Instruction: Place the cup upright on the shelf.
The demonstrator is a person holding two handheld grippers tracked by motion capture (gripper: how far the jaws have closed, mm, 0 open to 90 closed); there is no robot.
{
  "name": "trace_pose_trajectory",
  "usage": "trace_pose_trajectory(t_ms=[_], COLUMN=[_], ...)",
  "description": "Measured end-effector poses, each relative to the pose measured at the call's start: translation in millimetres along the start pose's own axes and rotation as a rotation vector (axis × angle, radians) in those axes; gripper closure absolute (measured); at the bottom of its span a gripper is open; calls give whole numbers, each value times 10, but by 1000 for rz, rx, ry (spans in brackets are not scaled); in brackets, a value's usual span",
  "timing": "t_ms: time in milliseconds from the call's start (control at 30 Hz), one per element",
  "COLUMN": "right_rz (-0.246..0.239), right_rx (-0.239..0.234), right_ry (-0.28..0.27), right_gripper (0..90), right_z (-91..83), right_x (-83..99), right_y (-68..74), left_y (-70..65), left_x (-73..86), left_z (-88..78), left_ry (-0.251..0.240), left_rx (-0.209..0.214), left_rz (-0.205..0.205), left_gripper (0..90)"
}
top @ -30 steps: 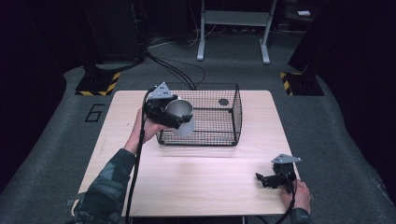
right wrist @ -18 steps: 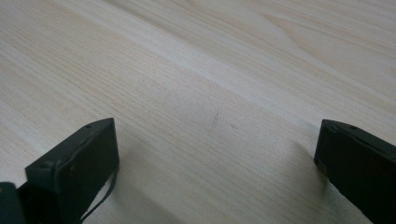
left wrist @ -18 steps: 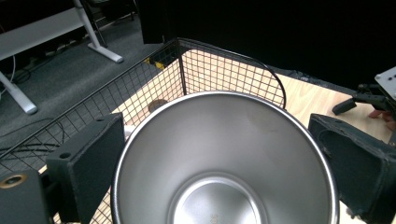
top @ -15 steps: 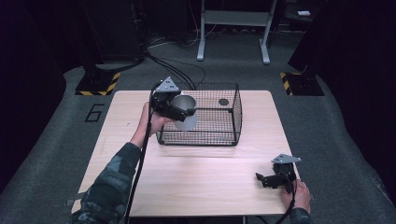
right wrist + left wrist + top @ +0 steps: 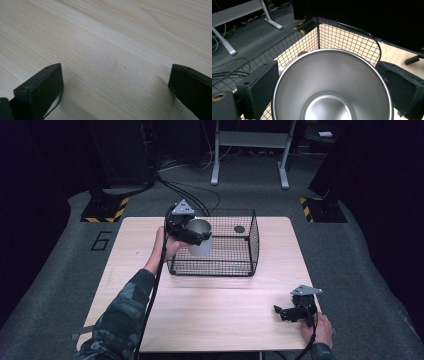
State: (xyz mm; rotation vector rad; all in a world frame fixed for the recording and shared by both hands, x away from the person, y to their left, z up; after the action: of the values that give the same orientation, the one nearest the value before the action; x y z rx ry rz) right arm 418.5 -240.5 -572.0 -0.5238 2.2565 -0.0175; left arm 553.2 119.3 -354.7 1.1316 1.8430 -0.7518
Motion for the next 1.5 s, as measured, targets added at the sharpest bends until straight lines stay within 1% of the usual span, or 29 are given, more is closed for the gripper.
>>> trace_pose_trajectory(t_ms=[233, 333, 400, 433, 500, 533, 600, 667, 800, 900, 1067, 1133, 1233, 1267, 1433, 1500], right_rz=[0, 0, 0, 0, 0, 0, 0, 0, 0, 7, 0, 0, 0, 0, 0, 0], right_rx=[0, 0, 0, 0, 0, 0, 0, 0, 0, 3, 1, 0, 0, 0, 0, 0], right_ry=[0, 0, -1, 0, 0, 0, 0, 0, 0, -2, 0, 0, 0, 0, 0, 0], right_gripper=[0, 0, 0, 0, 0, 0, 0, 0, 0, 0, 0, 0, 0, 0, 0, 0], right_z=[0, 0, 1, 0, 0, 0, 0, 0, 0, 2, 1, 0, 0, 0, 0, 0], right_x=[0, 0, 0, 0, 0, 0, 0, 0, 0, -3, 0, 0, 0, 0, 0, 0], right_y=[0, 0, 0, 0, 0, 0, 0, 0, 0, 2, 0, 0, 0, 0, 0, 0], left_y=[44, 73, 89, 96, 115, 123, 145, 165, 190, 220, 272, 299, 324, 339, 368, 381], left_x=[19, 29, 37, 43, 46, 48, 47, 43, 43, 62, 101, 124, 147, 161, 196, 218], left_z=[81, 121, 148, 159, 195, 205, 238, 267, 324, 385, 475, 512, 562, 579, 659, 690], left_ry=[18, 15, 19, 29, 27, 30, 30, 32, 34, 47, 61, 73, 72, 83, 84, 94], left_rx=[-2, -10, -12, -10, -22, -20, -21, -29, -30, -32, -40, -46, -51, -53, -60, -60], left_rz=[-9, -15, -20, -22, -23, -24, -37, -39, -50, -54, -72, -74, -86, -86, -97, -101], left_gripper=[67, 67, 67, 67, 67, 67, 67, 67, 67, 67, 67, 67, 67, 67, 67, 67])
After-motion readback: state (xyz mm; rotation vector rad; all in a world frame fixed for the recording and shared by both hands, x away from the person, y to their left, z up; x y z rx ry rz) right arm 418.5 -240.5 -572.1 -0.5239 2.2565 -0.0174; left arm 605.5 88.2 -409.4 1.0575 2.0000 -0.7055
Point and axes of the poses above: each handheld gripper's, and its own axes: z roughly forward along the jaws, x roughly out of its underside, y roughly to its left, the point moved 6 cm from there along z, roughly forward along the jaws, and after that the axes turned 15 degrees about x, right-handed, at the moved point
